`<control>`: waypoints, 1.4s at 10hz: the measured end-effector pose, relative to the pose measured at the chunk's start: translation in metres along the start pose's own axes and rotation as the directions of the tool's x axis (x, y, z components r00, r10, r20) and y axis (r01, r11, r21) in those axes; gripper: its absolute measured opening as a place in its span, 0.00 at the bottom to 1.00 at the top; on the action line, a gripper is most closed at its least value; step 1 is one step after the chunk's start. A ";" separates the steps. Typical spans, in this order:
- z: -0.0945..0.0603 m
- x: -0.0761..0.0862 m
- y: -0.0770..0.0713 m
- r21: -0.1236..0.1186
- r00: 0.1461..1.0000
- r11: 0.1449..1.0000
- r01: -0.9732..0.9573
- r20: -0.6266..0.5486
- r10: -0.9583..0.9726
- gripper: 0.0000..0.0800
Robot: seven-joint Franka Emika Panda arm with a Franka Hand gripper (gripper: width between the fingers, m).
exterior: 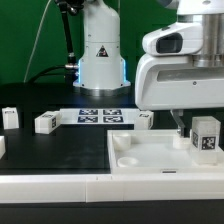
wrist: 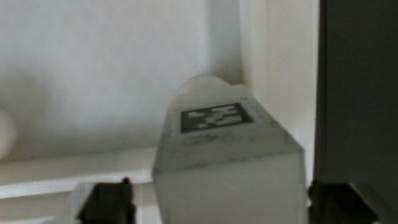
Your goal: Assemble one leg
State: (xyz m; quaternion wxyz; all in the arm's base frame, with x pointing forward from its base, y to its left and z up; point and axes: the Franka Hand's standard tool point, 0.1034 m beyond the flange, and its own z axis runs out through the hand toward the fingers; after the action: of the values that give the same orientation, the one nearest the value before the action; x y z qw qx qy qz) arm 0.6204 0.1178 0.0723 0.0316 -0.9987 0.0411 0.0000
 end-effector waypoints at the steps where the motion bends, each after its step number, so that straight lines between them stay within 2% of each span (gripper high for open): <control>1: 0.000 0.000 0.000 0.000 1.000 1.000 0.000 0.000 0.000 0.48; 2: 0.000 0.000 0.000 0.000 1.000 1.000 -0.004 0.000 0.004 0.36; 4: 0.000 0.000 0.000 0.001 0.999 0.999 -0.039 0.000 0.039 0.36; 7: 0.000 -0.001 0.005 0.039 0.930 0.930 -0.366 -0.016 0.367 0.36; 8: 0.000 -0.002 0.008 0.071 0.856 0.854 -0.516 -0.009 0.517 0.36; 9: 0.001 -0.002 0.010 0.092 0.770 0.766 -0.636 0.008 0.638 0.36; 12: 0.001 -0.002 0.011 0.107 0.478 0.472 -0.875 0.041 0.877 0.36; 13: 0.001 -0.002 0.011 0.101 0.362 0.356 -0.929 0.054 0.931 0.36; 14: 0.001 -0.001 0.010 0.108 0.221 0.213 -0.971 0.069 0.973 0.36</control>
Offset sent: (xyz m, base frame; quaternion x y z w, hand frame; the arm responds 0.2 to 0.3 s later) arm 0.0000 0.0000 0.0000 0.0000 0.0000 0.0000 1.0000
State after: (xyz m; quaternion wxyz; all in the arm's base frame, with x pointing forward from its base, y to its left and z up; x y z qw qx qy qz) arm 0.6183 0.1078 0.0706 0.0882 -0.7499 0.6555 0.0103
